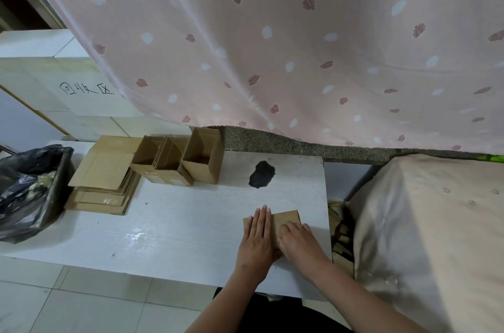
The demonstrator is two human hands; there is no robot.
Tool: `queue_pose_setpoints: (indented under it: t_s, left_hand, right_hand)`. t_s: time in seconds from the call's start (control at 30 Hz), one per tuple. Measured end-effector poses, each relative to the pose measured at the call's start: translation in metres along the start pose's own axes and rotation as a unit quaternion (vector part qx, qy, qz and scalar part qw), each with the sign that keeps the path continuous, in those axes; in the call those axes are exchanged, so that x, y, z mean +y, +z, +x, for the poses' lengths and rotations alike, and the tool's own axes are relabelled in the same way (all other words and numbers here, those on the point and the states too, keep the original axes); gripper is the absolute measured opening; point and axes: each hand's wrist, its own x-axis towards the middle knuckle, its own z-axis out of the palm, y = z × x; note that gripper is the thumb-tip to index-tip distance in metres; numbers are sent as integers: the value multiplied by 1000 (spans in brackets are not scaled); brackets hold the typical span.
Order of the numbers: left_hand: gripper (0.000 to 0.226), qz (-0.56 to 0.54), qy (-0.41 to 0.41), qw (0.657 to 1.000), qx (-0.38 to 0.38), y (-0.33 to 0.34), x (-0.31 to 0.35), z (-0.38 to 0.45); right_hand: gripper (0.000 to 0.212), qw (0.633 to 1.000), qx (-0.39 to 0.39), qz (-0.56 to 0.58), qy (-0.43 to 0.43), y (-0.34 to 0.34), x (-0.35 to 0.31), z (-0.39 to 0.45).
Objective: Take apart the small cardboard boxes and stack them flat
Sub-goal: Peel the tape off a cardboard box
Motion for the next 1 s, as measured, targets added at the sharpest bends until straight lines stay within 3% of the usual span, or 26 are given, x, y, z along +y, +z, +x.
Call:
queue_pose_setpoints:
  t_s: [0.3,0.53,0.6,0.67,0.77,0.93,1.0]
  left_hand:
    - [87,-8,-15,999,-27,9,-3,7]
    - [92,-42,-28,999,-20,14,-2,7]
    - [97,-50,-33,998,-25,14,-2,8]
    - [99,-57,-33,997,-31,13,-2,9]
    - [100,-44,-31,998,-35,14,-3,9]
    - [100,-40,-33,998,-39,15,-4,9]
    - [101,-45,-34,998,-38,14,-4,8]
  right_hand:
    - [39,997,-4,-72,10,2,-8,1]
    - [47,996,0,-60,60,-11,-8,4]
    - [48,995,35,-39,85,-17,-6,3]
    - [31,996,12,-12,92,-21,-2,-1]
    - [17,985,63,109,122,-18,3,-4]
    - [47,985,82,127,87,-21,0,-7]
    - [43,980,98,134,111,-21,4,-9]
